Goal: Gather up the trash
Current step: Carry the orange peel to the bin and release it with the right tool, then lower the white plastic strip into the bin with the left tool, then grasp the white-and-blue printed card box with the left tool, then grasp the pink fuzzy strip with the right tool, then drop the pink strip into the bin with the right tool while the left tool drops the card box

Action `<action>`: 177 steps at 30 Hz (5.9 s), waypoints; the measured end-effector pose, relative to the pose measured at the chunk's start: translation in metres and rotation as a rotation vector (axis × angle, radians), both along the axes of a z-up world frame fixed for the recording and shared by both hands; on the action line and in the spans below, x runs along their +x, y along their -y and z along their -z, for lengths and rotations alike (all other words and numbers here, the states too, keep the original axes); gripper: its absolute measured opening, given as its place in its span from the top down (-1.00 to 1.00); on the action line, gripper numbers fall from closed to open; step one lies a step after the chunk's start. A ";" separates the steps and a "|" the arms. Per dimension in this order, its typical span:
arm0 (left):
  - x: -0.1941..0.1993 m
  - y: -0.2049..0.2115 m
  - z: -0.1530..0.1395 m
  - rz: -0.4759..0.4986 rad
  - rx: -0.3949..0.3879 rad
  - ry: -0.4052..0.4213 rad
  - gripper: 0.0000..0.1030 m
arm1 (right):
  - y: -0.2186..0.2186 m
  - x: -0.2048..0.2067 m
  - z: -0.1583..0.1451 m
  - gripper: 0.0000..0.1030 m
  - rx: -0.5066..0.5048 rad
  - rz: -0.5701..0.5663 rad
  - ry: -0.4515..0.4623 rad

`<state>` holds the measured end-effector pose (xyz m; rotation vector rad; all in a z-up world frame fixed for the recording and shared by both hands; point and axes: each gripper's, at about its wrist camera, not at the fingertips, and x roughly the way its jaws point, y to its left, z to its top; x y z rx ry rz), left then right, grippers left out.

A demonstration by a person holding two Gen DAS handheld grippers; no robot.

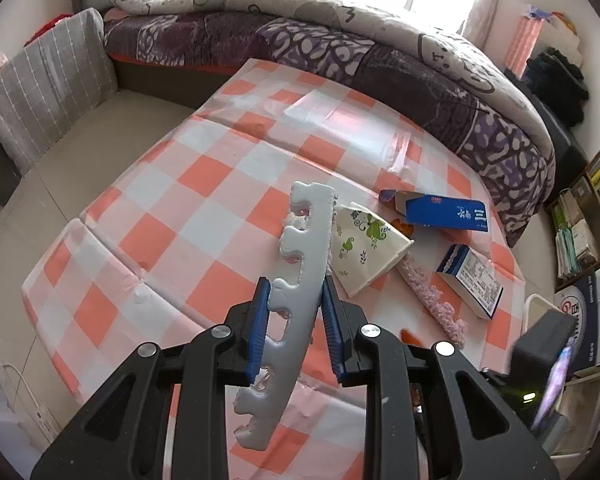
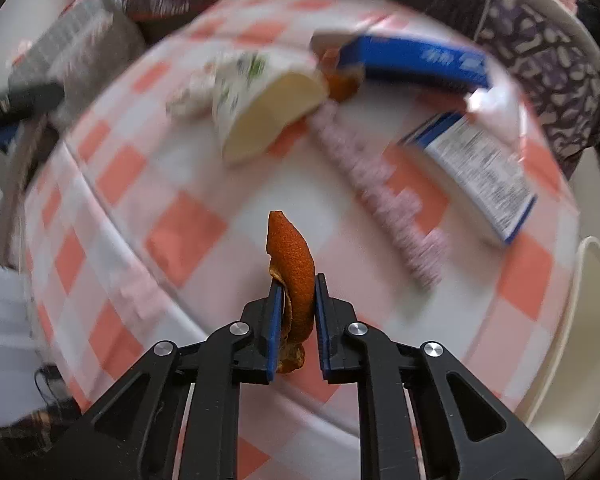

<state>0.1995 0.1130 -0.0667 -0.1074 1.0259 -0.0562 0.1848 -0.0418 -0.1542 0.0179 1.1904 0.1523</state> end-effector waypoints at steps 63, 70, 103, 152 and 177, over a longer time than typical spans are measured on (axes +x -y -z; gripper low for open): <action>-0.081 0.268 0.005 0.513 0.007 0.121 0.48 | 0.316 -0.123 -0.107 -0.40 -0.123 0.730 0.248; -0.097 0.306 0.018 0.587 -0.011 0.089 0.47 | 0.337 -0.137 -0.112 -0.54 -0.150 0.784 0.256; 0.007 0.275 0.083 0.093 0.054 -0.085 -0.54 | 0.360 -0.139 -0.101 -0.81 -0.055 0.854 0.182; -0.008 0.018 -0.030 -0.112 -0.114 0.055 -0.19 | 0.032 0.028 0.003 -0.55 -0.095 0.146 0.048; -0.014 0.020 -0.037 -0.106 -0.111 0.096 -0.20 | 0.043 -0.010 -0.073 0.57 -0.056 0.178 0.273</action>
